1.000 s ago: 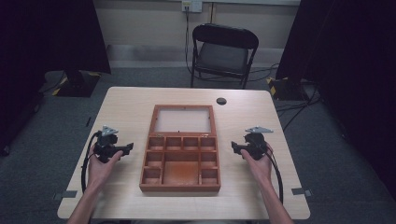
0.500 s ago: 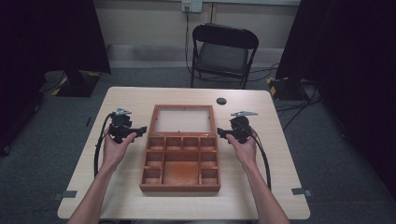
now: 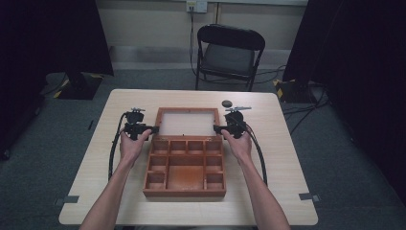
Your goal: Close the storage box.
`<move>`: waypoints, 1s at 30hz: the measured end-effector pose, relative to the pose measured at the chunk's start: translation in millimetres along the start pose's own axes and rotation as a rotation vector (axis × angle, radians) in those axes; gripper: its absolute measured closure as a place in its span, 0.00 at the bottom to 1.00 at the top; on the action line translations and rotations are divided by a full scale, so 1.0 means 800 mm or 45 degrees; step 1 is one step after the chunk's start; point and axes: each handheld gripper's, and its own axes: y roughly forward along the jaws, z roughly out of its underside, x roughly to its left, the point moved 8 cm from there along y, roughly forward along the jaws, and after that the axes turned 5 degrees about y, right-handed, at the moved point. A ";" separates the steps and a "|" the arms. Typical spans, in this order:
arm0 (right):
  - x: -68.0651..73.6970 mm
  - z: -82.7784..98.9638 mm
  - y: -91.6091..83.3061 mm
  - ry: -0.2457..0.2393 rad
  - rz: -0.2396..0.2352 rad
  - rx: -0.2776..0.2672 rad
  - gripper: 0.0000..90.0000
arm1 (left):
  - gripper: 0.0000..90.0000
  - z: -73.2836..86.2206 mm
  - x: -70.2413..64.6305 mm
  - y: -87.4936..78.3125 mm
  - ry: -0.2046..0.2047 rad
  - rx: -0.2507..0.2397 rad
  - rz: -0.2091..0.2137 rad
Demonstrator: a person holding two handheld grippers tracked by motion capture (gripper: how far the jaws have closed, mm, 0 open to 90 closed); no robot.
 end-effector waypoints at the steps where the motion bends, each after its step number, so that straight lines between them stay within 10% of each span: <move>1: 0.000 -0.001 0.003 0.007 -0.010 0.003 0.36 | 0.36 -0.001 0.001 0.001 0.009 -0.003 0.003; 15: 0.007 0.005 0.032 0.150 -0.135 0.033 0.33 | 0.38 -0.010 -0.001 0.025 -0.137 0.008 0.183; 30: 0.010 0.008 0.042 0.265 -0.220 0.055 0.28 | 0.37 -0.011 -0.009 0.032 -0.149 0.009 0.256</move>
